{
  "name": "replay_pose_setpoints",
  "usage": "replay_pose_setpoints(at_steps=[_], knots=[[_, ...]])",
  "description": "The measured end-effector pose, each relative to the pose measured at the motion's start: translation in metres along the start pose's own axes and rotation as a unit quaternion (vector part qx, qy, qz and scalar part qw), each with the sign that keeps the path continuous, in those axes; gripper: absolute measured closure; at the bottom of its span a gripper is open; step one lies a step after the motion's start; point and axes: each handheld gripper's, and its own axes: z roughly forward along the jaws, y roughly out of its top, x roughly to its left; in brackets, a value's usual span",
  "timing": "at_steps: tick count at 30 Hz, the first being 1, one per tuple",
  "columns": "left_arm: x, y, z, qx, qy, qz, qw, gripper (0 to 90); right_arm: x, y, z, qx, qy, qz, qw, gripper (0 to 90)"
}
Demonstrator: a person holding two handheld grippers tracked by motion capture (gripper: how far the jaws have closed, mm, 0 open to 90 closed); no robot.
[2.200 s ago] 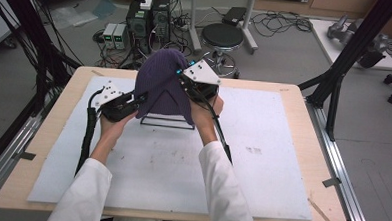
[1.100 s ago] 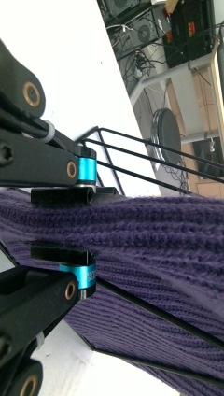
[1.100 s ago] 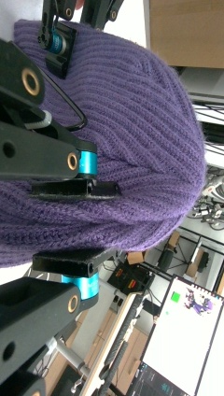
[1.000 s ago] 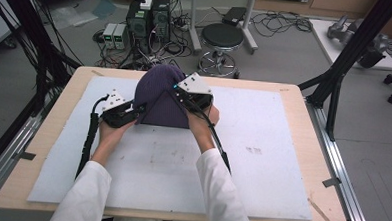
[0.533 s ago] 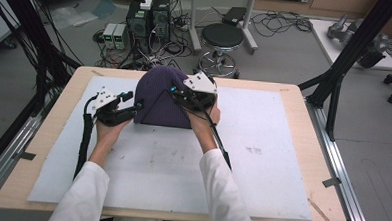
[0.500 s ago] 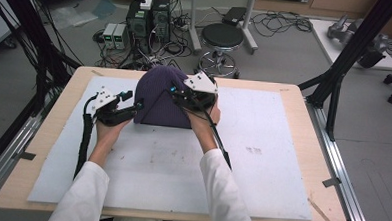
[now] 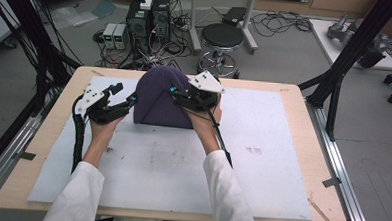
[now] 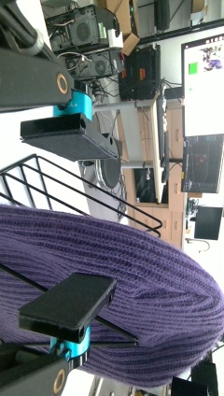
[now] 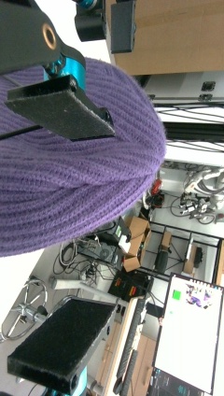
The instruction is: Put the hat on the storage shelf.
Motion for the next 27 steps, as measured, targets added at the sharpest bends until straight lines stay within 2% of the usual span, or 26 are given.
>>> replay_pose_setpoints(at_steps=[6, 13, 19, 24, 27], knots=[[-0.001, 0.003, -0.003, -0.008, -0.001, 0.002, 1.0000, 31.4, 0.002, 0.001, -0.002, -0.007, 0.006, 0.000, 1.0000, 12.7], [-0.001, 0.007, -0.009, -0.019, -0.001, 0.003, 0.9998, 29.7, -0.002, 0.003, -0.012, -0.018, 0.001, 0.012, 0.9998, 12.7], [0.001, 0.010, -0.015, -0.029, 0.004, 0.004, 0.9996, 29.0, -0.013, 0.003, -0.025, -0.031, -0.008, 0.029, 0.9991, 12.6], [0.003, 0.011, -0.021, -0.035, 0.009, 0.002, 0.9993, 27.9, -0.024, 0.000, -0.038, -0.043, -0.024, 0.042, 0.9979, 12.6], [0.003, 0.012, -0.025, -0.039, 0.012, 0.003, 0.9992, 27.8, -0.030, -0.003, -0.046, -0.043, -0.031, 0.047, 0.9975, 12.5]])
